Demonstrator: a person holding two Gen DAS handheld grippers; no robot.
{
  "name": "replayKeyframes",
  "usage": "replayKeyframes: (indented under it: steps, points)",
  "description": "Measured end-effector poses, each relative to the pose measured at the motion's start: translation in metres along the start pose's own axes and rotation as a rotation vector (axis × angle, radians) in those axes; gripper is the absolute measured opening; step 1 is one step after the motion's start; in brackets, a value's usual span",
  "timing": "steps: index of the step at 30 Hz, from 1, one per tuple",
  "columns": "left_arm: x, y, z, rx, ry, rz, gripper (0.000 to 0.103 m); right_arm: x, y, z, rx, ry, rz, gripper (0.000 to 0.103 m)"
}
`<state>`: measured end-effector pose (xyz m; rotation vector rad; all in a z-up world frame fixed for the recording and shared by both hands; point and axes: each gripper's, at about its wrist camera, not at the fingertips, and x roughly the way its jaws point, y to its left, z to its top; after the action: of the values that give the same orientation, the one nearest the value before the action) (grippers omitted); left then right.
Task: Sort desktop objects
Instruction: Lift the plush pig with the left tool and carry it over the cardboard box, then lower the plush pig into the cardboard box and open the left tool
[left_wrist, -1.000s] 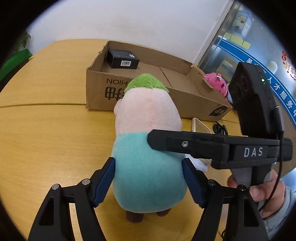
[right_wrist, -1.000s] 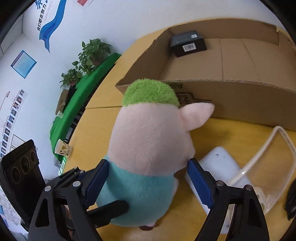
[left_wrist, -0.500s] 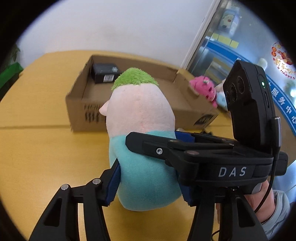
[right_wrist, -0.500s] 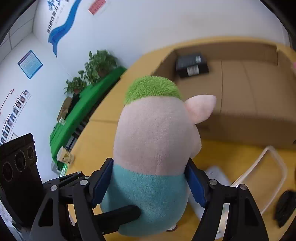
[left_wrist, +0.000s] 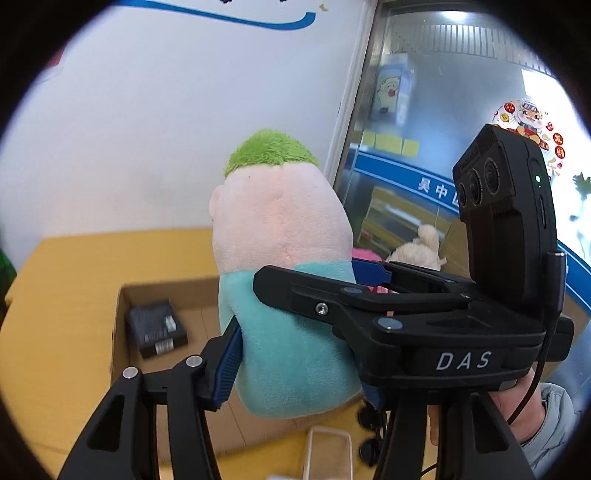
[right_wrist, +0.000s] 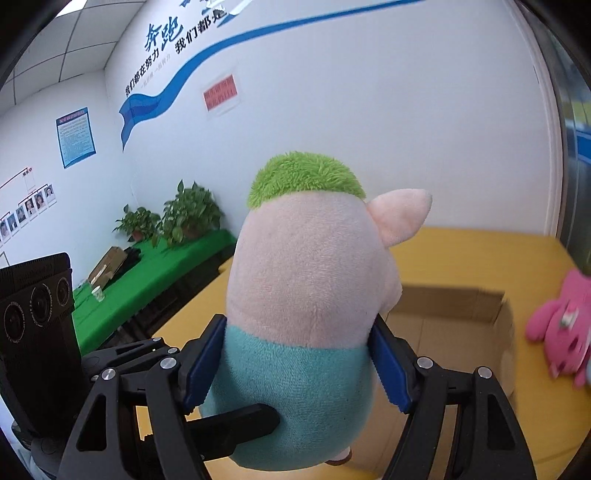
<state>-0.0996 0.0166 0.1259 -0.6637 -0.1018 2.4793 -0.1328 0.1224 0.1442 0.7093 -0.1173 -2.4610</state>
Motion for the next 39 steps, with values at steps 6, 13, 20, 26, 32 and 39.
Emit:
replayKeyframes:
  steps: [6,13,20,26,32,39]
  points:
    - [0.034,0.019,0.046,-0.013,-0.02,0.0,0.054,0.021,-0.023,0.059,-0.048,-0.014,-0.015,0.073]
    - [0.106,0.064,0.059,-0.087,0.054,0.014,0.054,0.099,-0.075,0.081,-0.003,0.063,0.012,0.073]
    - [0.184,0.107,0.029,-0.166,0.22,0.028,0.054,0.196,-0.148,0.043,0.141,0.199,0.048,0.073]
    - [0.236,0.132,-0.012,-0.24,0.367,0.022,0.054,0.254,-0.188,-0.007,0.242,0.335,0.059,0.073]
    - [0.262,0.144,-0.037,-0.273,0.479,0.07,0.054,0.292,-0.21,-0.046,0.323,0.439,0.094,0.073]
    - [0.256,0.141,-0.04,-0.289,0.503,0.116,0.065,0.296,-0.216,-0.057,0.332,0.457,0.092,0.081]
